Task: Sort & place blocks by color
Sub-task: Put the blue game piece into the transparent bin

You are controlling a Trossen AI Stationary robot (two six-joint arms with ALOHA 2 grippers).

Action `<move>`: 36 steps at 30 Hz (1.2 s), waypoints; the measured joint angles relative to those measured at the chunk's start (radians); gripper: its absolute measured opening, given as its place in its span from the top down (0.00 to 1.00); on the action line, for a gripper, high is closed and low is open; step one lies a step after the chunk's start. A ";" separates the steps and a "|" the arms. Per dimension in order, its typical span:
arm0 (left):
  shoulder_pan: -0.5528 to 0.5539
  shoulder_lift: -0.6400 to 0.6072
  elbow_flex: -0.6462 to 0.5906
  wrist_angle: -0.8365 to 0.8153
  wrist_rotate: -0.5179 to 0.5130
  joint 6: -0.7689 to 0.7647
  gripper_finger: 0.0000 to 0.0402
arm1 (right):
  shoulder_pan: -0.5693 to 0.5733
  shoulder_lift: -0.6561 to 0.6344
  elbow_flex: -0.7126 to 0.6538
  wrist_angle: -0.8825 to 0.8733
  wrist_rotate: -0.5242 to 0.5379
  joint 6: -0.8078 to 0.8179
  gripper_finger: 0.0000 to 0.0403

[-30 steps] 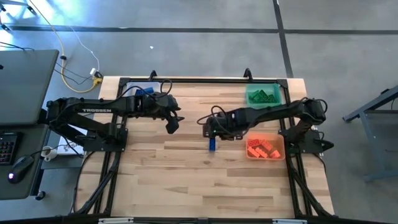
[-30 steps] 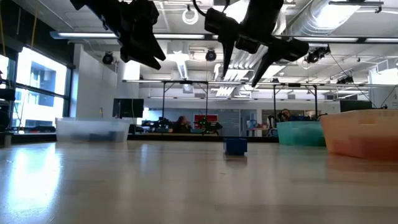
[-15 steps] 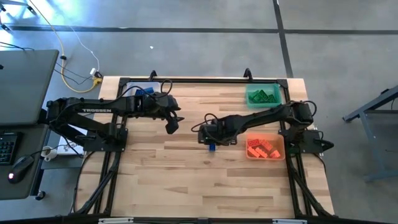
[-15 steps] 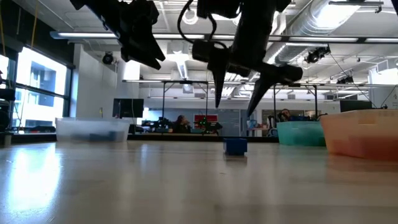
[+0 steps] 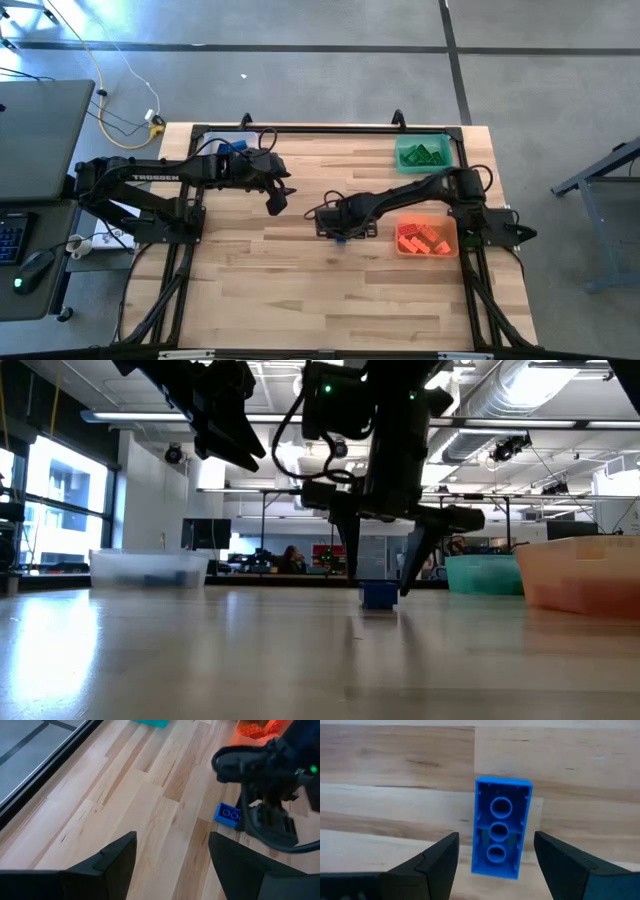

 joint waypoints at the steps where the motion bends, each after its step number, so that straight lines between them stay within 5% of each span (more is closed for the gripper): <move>1: 0.000 0.000 0.000 0.000 0.000 0.000 0.42 | 0.000 0.009 0.000 0.004 0.000 -0.005 0.39; 8: 0.000 0.000 0.000 -0.003 0.000 0.000 0.42 | -0.001 0.048 0.002 0.006 -0.040 -0.049 0.46; 15: 0.000 0.000 0.000 -0.003 0.000 0.000 0.42 | -0.001 0.049 0.003 -0.003 -0.052 -0.107 0.74; 36: 0.081 0.000 0.000 0.111 0.035 0.059 0.42 | -0.085 -0.205 0.068 -0.071 0.104 -0.535 0.74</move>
